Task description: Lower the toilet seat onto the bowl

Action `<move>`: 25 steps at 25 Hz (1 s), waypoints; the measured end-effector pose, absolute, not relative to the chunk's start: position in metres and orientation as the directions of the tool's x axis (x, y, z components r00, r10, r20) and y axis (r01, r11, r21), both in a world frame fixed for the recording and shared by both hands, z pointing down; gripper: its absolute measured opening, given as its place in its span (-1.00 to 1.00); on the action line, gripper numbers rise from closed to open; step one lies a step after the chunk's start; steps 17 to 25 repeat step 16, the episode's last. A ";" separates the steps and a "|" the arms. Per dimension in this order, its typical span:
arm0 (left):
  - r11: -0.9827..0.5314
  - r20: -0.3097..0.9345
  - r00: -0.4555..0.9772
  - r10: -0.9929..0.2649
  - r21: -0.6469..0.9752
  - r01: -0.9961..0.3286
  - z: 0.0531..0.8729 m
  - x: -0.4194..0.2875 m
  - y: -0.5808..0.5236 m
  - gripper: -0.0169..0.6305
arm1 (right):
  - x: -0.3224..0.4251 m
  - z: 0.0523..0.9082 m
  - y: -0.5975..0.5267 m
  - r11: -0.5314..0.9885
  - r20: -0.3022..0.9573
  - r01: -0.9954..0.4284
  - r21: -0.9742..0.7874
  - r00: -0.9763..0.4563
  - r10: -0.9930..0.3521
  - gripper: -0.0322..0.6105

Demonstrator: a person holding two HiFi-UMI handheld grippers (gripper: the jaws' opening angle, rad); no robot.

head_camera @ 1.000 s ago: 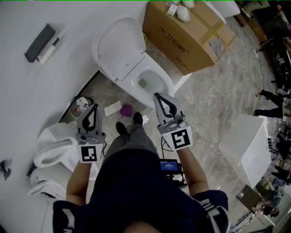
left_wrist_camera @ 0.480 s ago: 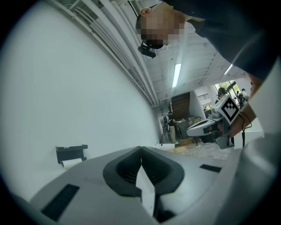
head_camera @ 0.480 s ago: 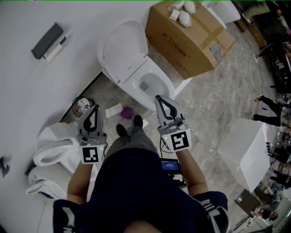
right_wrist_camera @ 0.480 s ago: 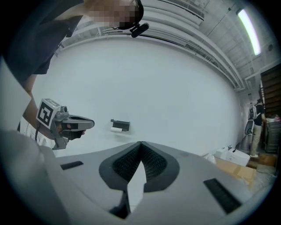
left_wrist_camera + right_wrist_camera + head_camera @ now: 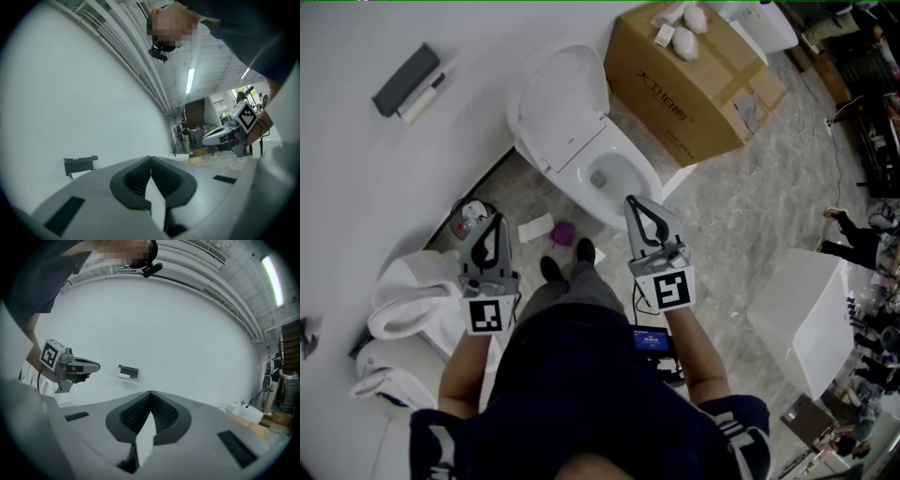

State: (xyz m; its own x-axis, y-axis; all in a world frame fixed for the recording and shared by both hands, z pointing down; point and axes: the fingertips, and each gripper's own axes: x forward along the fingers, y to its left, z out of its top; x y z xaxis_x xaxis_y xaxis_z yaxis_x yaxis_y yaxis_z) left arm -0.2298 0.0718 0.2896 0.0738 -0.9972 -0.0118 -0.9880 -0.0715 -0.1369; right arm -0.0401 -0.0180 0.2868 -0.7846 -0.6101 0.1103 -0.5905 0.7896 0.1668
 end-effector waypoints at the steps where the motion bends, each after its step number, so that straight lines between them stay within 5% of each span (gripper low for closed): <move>1: -0.070 -0.012 0.072 -0.997 -0.135 -0.988 0.289 -0.230 0.072 -0.87 | -0.041 0.287 -0.017 0.789 0.113 -0.590 0.169 -0.784 -0.610 -0.84; 25: -0.057 -0.009 0.059 -0.998 -0.129 -0.990 0.287 -0.239 0.078 -0.87 | -0.047 0.284 -0.015 0.786 0.129 -0.581 0.212 -0.780 -0.612 -0.84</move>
